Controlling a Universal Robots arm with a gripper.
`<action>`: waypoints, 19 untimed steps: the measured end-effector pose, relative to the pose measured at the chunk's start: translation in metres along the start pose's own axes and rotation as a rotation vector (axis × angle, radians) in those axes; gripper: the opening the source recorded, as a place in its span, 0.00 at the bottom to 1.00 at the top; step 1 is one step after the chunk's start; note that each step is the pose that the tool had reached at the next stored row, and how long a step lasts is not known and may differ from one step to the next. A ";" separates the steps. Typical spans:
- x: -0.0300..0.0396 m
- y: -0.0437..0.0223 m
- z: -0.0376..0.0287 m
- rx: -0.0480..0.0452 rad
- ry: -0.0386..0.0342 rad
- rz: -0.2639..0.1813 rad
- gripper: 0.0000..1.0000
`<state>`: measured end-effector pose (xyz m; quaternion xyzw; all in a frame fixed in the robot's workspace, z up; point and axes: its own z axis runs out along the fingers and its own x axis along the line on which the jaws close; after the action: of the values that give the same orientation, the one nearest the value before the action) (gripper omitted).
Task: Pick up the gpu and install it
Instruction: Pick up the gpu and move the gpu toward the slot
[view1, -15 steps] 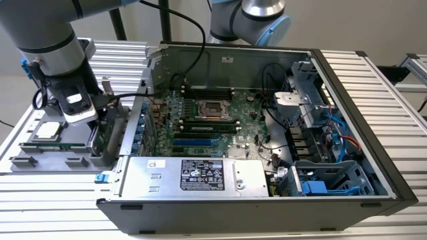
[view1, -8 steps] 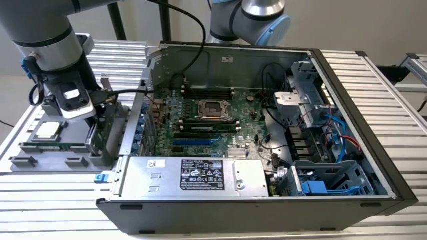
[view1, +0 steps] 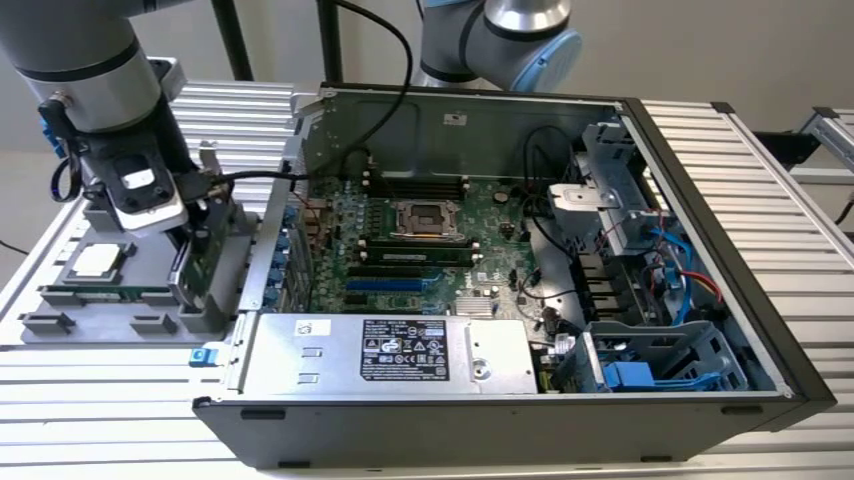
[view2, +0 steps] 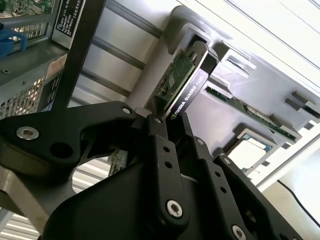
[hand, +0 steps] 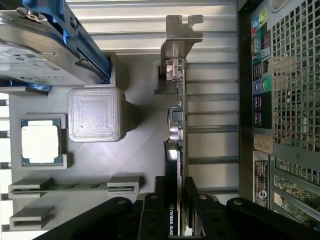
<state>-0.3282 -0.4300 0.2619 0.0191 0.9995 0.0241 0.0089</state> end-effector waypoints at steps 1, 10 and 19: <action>0.0000 0.0000 -0.0009 0.0000 0.0000 0.000 0.00; -0.0001 0.0003 -0.0059 0.0000 0.0000 0.000 0.00; -0.0001 0.0003 -0.0071 -0.0001 -0.0001 0.000 0.00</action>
<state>-0.3282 -0.4300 0.2691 0.0191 0.9995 0.0242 0.0090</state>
